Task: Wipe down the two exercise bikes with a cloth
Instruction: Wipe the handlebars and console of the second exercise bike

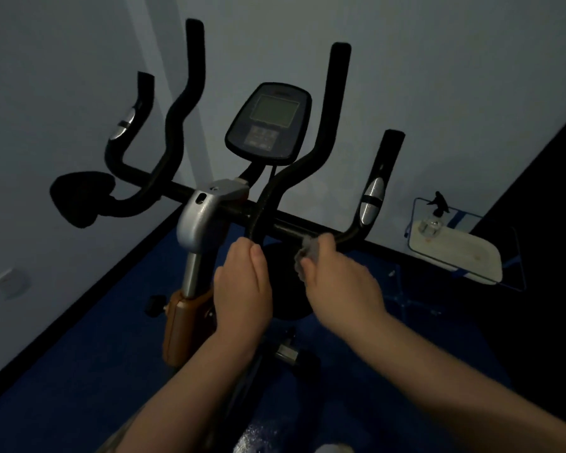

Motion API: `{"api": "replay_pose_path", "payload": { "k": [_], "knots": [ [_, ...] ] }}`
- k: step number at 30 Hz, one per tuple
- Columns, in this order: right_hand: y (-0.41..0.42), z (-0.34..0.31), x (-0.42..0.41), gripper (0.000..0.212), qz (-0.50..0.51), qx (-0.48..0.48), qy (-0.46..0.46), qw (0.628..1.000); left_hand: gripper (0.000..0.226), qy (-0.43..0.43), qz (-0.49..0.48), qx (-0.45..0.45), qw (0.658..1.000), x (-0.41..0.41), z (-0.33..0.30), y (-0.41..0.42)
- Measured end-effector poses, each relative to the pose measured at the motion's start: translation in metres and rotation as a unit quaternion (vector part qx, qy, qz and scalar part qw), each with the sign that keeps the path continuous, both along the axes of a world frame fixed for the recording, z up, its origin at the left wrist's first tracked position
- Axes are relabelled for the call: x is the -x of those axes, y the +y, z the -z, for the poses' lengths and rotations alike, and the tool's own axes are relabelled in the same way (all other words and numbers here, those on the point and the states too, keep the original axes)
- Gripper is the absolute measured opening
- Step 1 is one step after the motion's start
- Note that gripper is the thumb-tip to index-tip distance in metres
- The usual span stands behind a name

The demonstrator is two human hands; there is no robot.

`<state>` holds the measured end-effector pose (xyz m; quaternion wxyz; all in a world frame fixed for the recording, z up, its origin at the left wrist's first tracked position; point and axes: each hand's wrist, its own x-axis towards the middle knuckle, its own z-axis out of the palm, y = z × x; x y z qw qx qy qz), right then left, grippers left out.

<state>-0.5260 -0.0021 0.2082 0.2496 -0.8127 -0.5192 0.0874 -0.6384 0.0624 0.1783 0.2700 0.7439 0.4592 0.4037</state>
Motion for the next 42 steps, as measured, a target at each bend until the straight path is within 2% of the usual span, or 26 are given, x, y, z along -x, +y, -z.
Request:
{"api": "replay_pose_path", "payload": {
  "k": [2, 7, 12, 14, 15, 17, 20, 22, 24, 27, 28, 30, 32, 36, 38, 40, 42],
  "knots": [
    [0.016, -0.007, -0.001, 0.022, -0.014, 0.028, -0.03, 0.999, 0.031, 0.009, 0.021, 0.007, 1.0, 0.004, 0.001, 0.001],
    [-0.016, 0.001, 0.015, 0.029, 0.028, -0.007, -0.085, 0.996, 0.028, 0.052, 0.042, -0.011, 0.998, 0.014, 0.004, 0.003],
    [-0.05, -0.015, -0.002, 0.02, -0.042, -0.03, -0.025, 0.998, 0.022, 0.071, 0.035, -0.041, 0.996, 0.016, 0.009, 0.01],
    [-0.032, -0.027, -0.009, 0.028, -0.047, -0.108, -0.012, 0.993, 0.025, 0.06, 0.033, -0.043, 0.997, 0.015, 0.011, 0.01],
    [-0.018, -0.031, -0.007, 0.032, -0.059, -0.124, -0.044, 0.99, 0.028, 0.051, 0.032, -0.045, 0.997, 0.014, 0.012, 0.009],
    [0.001, -0.026, 0.006, 0.035, -0.103, -0.095, -0.124, 0.982, 0.035, -0.004, 0.031, -0.024, 0.999, 0.013, 0.015, 0.004],
    [-0.014, -0.004, 0.015, 0.021, -0.141, -0.073, -0.166, 0.973, 0.034, -0.125, 0.015, 0.034, 0.991, 0.005, 0.016, -0.006],
    [-0.033, 0.003, 0.008, 0.015, -0.207, -0.074, -0.187, 0.958, 0.033, -0.151, -0.005, 0.048, 0.987, 0.001, 0.015, -0.01],
    [-0.038, -0.005, -0.008, 0.015, -0.246, -0.104, -0.151, 0.952, 0.028, -0.143, -0.014, 0.043, 0.989, 0.002, 0.015, -0.009],
    [-0.016, -0.03, -0.041, 0.022, -0.154, -0.199, -0.09, 0.964, 0.01, -0.146, -0.049, 0.002, 0.988, 0.002, 0.003, -0.001],
    [-0.005, -0.037, -0.053, 0.026, -0.128, -0.202, -0.09, 0.967, 0.01, -0.144, -0.06, -0.018, 0.988, -0.002, -0.003, 0.002],
    [0.012, -0.038, -0.071, 0.037, -0.128, -0.102, -0.147, 0.976, 0.013, -0.119, -0.063, -0.047, 0.99, -0.013, -0.013, 0.009],
    [0.017, -0.023, -0.084, 0.046, -0.196, -0.003, -0.227, 0.954, 0.014, -0.078, -0.066, -0.059, 0.993, -0.021, -0.018, 0.017],
    [0.031, -0.014, -0.106, 0.05, -0.293, 0.028, -0.278, 0.914, 0.015, -0.014, -0.109, -0.067, 0.992, -0.026, -0.015, 0.02],
    [0.061, -0.014, -0.095, 0.039, -0.309, 0.058, -0.241, 0.918, 0.019, 0.038, -0.119, -0.095, 0.988, -0.027, -0.012, 0.018],
    [0.092, -0.012, -0.072, 0.033, -0.303, 0.108, -0.148, 0.935, 0.021, 0.056, -0.129, -0.106, 0.984, -0.027, -0.013, 0.018],
    [0.104, -0.007, -0.064, 0.034, -0.307, 0.1, -0.144, 0.936, 0.022, 0.061, -0.135, -0.11, 0.983, -0.027, -0.013, 0.018]
  ]
}}
